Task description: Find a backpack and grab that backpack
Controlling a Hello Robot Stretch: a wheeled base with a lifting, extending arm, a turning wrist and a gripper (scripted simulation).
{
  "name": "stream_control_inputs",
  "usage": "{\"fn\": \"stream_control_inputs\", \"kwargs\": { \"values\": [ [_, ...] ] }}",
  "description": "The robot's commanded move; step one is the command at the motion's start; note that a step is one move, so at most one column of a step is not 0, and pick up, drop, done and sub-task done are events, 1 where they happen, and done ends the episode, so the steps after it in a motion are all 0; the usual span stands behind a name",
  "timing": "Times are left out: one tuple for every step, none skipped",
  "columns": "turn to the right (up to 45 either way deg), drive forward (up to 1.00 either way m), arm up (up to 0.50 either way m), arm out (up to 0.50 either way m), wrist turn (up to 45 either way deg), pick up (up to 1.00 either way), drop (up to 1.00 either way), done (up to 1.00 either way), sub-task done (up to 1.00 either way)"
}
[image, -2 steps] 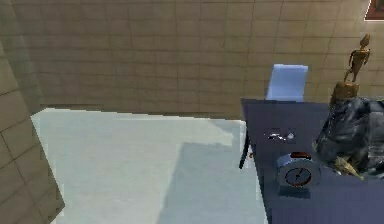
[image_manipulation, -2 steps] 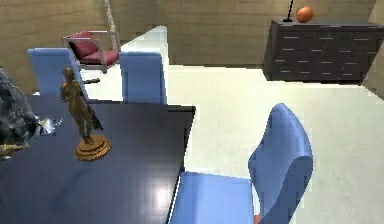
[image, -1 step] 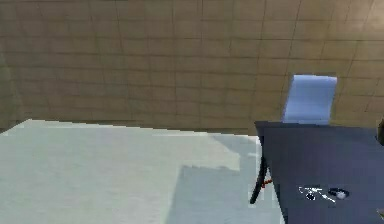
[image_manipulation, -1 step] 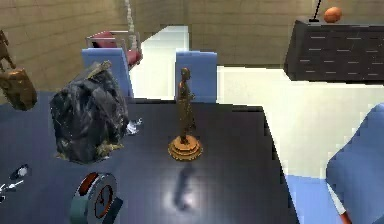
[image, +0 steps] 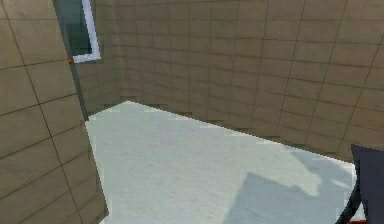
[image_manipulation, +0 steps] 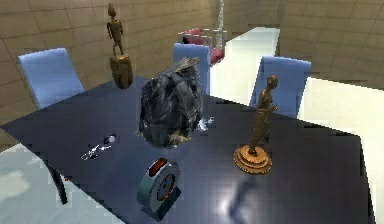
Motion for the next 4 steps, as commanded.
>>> {"fn": "stream_control_inputs", "kwargs": {
  "values": [
    [0.0,0.00,0.50,0.00,0.0,0.00,0.00,0.00,0.00],
    [0.0,0.00,0.38,0.00,0.0,0.00,0.00,0.00,0.00],
    [0.0,0.00,0.00,0.38,0.0,0.00,0.00,0.00,0.00],
    [0.0,0.00,0.00,0.00,45.0,0.00,0.00,0.00,0.00]
  ]
}}
